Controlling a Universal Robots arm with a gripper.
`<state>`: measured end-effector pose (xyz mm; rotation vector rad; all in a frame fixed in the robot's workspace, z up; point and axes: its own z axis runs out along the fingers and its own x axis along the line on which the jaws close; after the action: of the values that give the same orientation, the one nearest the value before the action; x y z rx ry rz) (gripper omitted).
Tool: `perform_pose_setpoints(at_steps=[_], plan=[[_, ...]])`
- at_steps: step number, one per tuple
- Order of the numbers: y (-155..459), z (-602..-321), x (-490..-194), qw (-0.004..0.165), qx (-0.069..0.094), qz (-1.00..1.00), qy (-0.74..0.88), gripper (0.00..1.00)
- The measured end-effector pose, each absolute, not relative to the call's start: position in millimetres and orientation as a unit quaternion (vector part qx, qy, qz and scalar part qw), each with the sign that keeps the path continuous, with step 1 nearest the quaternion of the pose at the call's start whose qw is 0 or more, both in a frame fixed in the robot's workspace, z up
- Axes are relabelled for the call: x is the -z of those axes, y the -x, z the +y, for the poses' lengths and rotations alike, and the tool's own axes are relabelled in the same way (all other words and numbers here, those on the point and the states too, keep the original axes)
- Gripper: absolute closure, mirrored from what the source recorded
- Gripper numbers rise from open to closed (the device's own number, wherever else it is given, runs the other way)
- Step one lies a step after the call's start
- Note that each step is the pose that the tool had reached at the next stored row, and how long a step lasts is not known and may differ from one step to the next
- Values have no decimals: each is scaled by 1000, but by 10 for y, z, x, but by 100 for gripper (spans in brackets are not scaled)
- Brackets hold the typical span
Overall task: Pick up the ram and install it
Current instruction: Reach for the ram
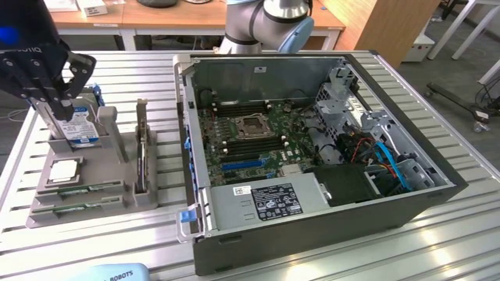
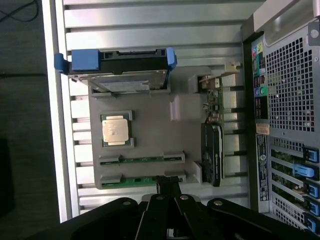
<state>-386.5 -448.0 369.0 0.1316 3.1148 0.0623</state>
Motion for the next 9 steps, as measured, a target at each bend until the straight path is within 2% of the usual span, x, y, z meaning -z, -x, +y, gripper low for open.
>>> perform_pose_setpoints(at_steps=[9], plan=[[3865,-4568,-3690,12,-20,999,-42,90]])
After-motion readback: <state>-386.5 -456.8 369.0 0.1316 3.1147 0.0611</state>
